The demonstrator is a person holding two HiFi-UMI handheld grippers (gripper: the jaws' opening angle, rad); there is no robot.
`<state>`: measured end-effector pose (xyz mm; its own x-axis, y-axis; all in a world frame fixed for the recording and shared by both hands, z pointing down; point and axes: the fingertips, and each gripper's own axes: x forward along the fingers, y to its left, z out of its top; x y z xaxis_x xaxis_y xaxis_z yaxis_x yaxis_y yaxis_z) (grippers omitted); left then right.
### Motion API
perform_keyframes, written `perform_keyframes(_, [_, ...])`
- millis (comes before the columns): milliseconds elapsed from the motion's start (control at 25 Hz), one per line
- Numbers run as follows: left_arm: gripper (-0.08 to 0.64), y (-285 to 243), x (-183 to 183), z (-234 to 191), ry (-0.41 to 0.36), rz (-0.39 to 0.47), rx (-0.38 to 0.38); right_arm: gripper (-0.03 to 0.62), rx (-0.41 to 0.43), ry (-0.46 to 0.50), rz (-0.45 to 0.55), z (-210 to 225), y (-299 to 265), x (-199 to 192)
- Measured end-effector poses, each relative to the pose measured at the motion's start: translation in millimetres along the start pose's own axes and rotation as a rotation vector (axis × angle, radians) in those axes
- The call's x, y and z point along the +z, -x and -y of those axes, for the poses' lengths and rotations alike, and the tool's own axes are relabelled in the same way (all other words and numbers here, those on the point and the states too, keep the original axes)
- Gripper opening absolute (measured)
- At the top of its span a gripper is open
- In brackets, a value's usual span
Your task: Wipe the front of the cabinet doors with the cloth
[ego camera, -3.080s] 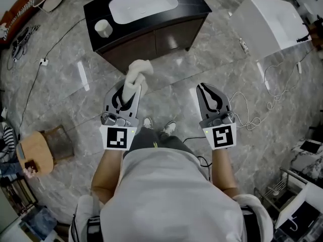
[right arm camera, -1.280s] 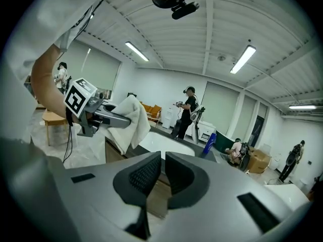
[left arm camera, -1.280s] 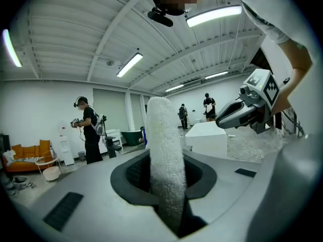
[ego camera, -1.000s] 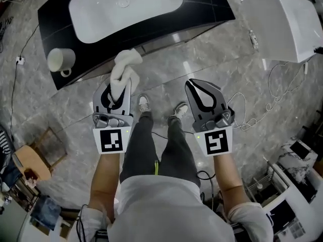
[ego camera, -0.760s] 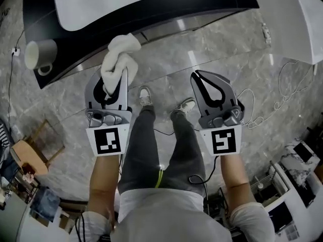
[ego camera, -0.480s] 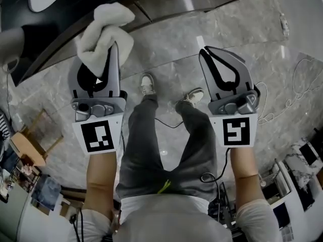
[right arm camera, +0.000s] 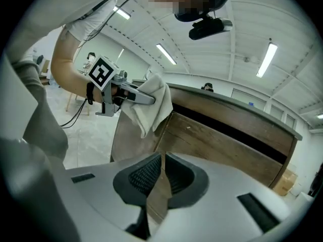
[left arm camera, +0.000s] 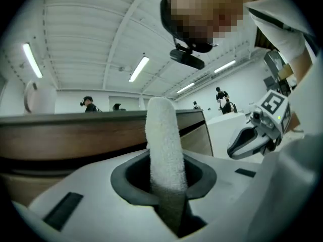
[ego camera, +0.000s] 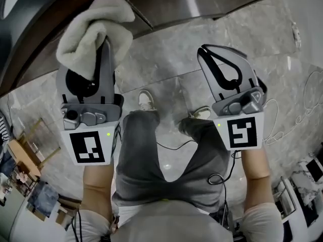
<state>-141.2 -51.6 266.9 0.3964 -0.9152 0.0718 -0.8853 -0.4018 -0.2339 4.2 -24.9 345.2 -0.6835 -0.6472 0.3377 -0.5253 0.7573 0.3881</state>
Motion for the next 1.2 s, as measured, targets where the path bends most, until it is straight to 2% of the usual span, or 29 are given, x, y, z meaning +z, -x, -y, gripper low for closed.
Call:
perform_keyframes(80, [0.106,-11,-6,5,0.065,0.029,-0.014,0.051,-0.009,0.0,0.021,3,-9,-14])
perform_keyframes(120, [0.106,-15,-10,8,0.071,0.04,-0.019,0.051,-0.014,0.001,0.028,4,-13,-21])
perform_keyframes(400, [0.106,-33,-25,21,0.041,0.148,-0.042,0.051,-0.022,0.061,0.067,-6,-41,-64])
perform_keyframes(600, [0.106,-41,-37,23,0.081,0.223,-0.048,0.051,-0.032,0.121,0.076,-17,-57,-100])
perform_keyframes(1040, [0.104,-60,-37,39,-0.083,0.326,-0.003,0.051,-0.088,0.223,0.146,-25,-61,-132])
perform_keyframes(1200, [0.104,-63,-38,43,-0.125,0.327,0.005,0.051,-0.093,0.252,0.152,-32,-61,-133])
